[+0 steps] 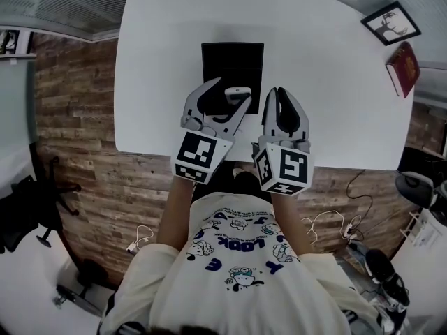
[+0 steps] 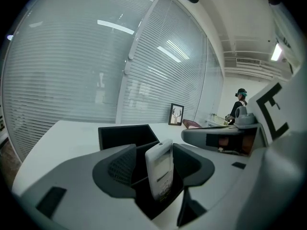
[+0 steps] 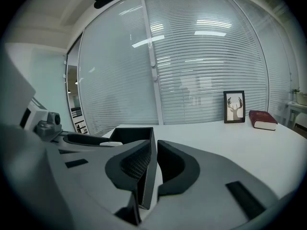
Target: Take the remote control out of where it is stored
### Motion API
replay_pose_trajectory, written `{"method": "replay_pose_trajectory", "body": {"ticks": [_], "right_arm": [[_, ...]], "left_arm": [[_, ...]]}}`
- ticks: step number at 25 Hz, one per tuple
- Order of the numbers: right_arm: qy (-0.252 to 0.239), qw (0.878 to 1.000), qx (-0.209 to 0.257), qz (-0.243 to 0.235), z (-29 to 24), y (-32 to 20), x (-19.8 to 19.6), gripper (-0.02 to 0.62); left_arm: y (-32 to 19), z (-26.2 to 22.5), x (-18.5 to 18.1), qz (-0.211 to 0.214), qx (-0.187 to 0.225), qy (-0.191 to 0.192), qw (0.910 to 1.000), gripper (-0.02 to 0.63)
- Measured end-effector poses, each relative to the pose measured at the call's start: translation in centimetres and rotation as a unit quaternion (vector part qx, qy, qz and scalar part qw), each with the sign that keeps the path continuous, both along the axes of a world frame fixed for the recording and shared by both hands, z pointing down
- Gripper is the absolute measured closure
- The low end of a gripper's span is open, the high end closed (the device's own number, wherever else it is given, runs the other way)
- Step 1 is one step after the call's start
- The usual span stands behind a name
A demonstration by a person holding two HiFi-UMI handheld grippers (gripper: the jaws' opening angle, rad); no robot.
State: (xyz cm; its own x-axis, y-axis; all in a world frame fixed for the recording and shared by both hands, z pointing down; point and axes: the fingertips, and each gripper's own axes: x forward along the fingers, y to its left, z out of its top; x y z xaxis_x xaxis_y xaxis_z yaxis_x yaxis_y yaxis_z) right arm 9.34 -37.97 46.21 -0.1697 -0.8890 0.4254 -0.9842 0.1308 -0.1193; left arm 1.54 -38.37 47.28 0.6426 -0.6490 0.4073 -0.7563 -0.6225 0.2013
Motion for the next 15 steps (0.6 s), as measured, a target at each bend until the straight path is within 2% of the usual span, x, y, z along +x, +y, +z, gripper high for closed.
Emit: {"method": "replay_pose_trajectory", "body": {"ticks": [9,15], "right_arm": [[0.001,1.000,-0.003,0.000,0.2,0.0,0.0,0.538],[0.000,1.000,-0.007,0.001,0.4,0.3,-0.1,0.538]], "left_arm": [[0.5,1.0,0.8,0.045,-0.015,-0.009,0.9988,0.368],[1.1,0.8,1.3,0.085,-0.007,0.004,0.9963,0.462]]}}
